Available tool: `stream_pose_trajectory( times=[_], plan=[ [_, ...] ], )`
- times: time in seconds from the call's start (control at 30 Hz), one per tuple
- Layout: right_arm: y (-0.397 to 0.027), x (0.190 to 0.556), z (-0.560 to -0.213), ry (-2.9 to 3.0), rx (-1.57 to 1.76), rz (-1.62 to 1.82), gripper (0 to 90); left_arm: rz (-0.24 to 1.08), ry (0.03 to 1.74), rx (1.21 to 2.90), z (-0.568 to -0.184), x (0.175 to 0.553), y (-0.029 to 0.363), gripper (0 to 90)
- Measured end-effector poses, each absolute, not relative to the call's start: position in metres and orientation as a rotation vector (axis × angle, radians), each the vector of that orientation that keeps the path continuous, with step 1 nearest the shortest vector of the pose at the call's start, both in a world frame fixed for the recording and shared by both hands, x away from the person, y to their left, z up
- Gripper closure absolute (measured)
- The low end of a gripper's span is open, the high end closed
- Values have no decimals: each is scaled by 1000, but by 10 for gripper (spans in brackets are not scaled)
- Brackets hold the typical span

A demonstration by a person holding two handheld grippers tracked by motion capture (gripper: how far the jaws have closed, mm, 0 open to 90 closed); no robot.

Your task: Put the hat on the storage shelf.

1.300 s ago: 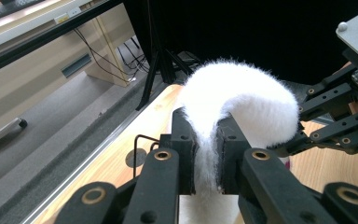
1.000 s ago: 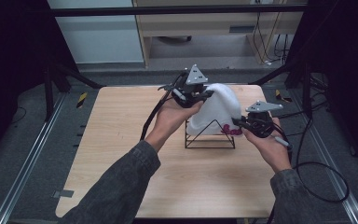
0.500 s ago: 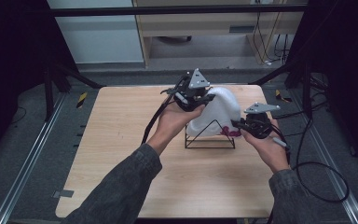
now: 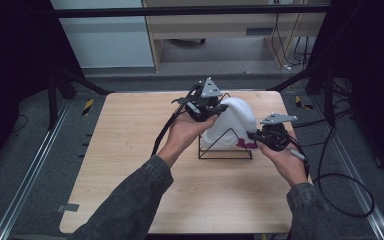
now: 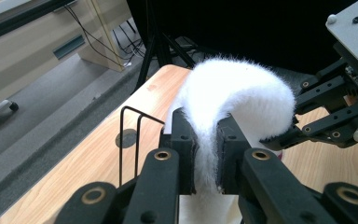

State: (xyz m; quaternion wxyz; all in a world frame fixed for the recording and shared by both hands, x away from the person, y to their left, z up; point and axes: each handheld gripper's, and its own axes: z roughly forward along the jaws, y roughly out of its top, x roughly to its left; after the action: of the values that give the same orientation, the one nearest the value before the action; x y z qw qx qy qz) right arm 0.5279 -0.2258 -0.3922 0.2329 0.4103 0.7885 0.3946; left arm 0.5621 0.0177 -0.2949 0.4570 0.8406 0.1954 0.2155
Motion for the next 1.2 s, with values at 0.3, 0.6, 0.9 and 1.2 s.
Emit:
stream_pose_trajectory(
  times=[0.3, 0.6, 0.9, 1.2],
  plan=[
    [-225, 528, -399, 2181, 1149, 1096, 757, 530, 499, 2082, -300, 563, 19, 806],
    [-227, 526, -398, 2170, 1171, 1098, 651, 526, 492, 2121, -307, 563, 15, 805],
    [-226, 521, -398, 2168, 1161, 1081, 610, 513, 496, 2142, -314, 566, 18, 801],
    [-236, 506, -396, 2122, 1183, 1081, 581, 496, 513, 2157, -324, 562, 19, 795]
  ],
)
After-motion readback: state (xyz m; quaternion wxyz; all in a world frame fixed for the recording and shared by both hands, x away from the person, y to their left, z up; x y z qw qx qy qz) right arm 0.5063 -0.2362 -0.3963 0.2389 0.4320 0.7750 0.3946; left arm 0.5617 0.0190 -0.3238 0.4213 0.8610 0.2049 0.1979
